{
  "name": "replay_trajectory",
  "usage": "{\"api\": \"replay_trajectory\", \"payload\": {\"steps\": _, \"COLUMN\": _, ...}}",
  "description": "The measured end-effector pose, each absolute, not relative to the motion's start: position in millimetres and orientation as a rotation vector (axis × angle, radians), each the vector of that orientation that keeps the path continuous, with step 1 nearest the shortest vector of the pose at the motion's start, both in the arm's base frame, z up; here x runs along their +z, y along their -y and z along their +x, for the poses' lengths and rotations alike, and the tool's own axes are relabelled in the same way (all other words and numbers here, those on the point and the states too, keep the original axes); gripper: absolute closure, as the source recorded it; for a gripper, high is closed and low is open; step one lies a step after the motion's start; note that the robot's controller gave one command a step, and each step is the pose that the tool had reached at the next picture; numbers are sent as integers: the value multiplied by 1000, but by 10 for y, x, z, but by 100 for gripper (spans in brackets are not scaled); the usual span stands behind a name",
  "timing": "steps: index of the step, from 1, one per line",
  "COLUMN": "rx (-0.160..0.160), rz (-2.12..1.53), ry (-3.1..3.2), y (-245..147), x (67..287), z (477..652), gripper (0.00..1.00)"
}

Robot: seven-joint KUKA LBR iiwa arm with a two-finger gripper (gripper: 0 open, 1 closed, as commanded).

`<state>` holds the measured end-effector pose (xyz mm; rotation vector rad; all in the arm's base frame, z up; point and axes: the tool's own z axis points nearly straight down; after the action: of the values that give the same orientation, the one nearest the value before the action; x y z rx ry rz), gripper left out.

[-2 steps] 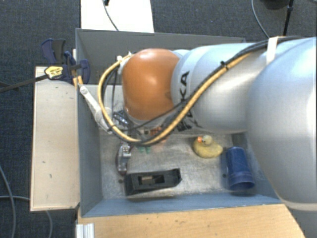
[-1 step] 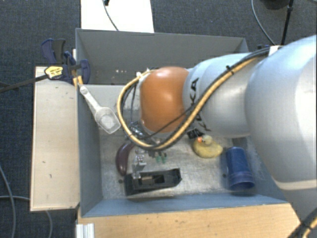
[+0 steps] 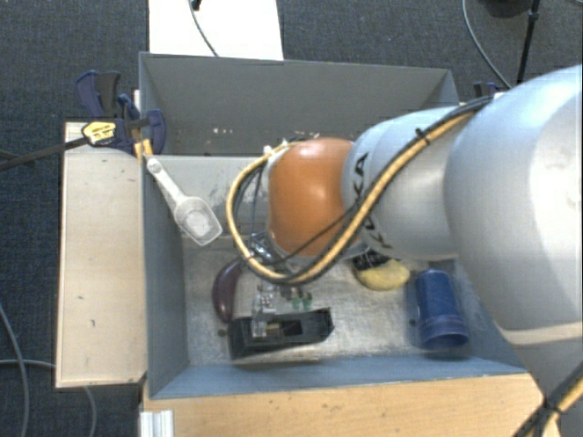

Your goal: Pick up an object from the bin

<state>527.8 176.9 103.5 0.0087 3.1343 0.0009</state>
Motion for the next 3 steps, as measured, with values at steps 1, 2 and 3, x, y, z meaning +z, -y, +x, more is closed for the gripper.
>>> {"api": "replay_trajectory", "payload": {"steps": 1, "rx": 6, "rz": 23, "ry": -3125, "y": -1888, "x": 997, "z": 5231, "gripper": 100}}
{"api": "replay_trajectory", "payload": {"steps": 2, "rx": 10, "rz": 28, "ry": -3113, "y": -1888, "x": 992, "z": 5254, "gripper": 0}}
{"api": "replay_trajectory", "payload": {"steps": 3, "rx": 4, "rz": 32, "ry": -3137, "y": -1893, "x": 942, "z": 5180, "gripper": 100}}
